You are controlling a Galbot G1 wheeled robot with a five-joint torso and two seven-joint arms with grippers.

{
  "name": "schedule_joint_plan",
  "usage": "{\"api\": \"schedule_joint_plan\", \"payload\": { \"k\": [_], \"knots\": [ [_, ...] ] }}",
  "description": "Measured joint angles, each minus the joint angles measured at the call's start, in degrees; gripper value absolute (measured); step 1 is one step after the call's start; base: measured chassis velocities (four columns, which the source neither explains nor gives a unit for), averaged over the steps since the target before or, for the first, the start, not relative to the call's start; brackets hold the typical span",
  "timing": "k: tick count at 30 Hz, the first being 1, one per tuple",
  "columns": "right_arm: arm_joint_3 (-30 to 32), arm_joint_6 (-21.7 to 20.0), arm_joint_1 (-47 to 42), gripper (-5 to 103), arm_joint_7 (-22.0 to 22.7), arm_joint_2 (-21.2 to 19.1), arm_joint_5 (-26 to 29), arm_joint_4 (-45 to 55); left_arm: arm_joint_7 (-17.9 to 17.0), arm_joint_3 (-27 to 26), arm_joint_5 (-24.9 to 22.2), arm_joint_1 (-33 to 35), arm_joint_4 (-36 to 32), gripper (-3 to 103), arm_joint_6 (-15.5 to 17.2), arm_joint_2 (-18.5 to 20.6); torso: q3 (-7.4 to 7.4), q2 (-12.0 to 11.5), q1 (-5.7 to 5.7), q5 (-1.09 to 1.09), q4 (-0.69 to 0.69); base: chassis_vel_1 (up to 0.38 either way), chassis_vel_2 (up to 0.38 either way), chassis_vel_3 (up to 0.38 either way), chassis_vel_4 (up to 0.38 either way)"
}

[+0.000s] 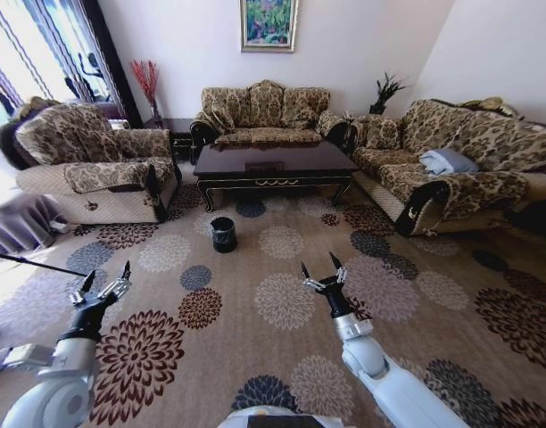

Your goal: Move to the front of the table and pick up the trash from the floor, then place it into the trash bin.

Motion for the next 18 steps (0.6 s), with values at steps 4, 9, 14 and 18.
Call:
{"api": "schedule_joint_plan", "payload": {
  "k": [4, 9, 14, 18],
  "knots": [
    [1.1, -0.9, -0.1, 100, 0.6, 0.1, 0.9, 0.4, 0.1, 0.0, 0.3, -0.3, 0.2, 100, 0.0, 0.2, -0.05, -0.1, -0.05, 0.00, 0.00, 0.000, 0.000, 0.000, 0.000],
    [3.5, -4.4, 0.3, 100, 3.2, -0.5, 1.8, 1.8, -0.2, -0.4, 1.4, -1.2, 1.2, 100, 0.1, 1.2, -0.12, -0.2, -0.09, 0.01, 0.00, 0.000, 0.000, 0.000, 0.000],
    [7.1, -11.3, -0.7, 100, 8.0, -2.3, 2.0, 4.4, -0.7, -1.6, 1.5, -2.5, 1.8, 100, 1.4, 3.1, -0.16, -0.3, -0.13, 0.01, 0.00, 0.000, 0.000, 0.000, 0.000],
    [10.4, -13.0, -1.8, 100, 8.2, -3.6, 3.5, 5.5, -0.8, -2.4, 1.1, -3.5, 2.4, 100, 2.6, 4.3, -0.18, -0.3, -0.15, 0.01, 0.00, 0.000, 0.000, 0.000, 0.000]
  ]
}}
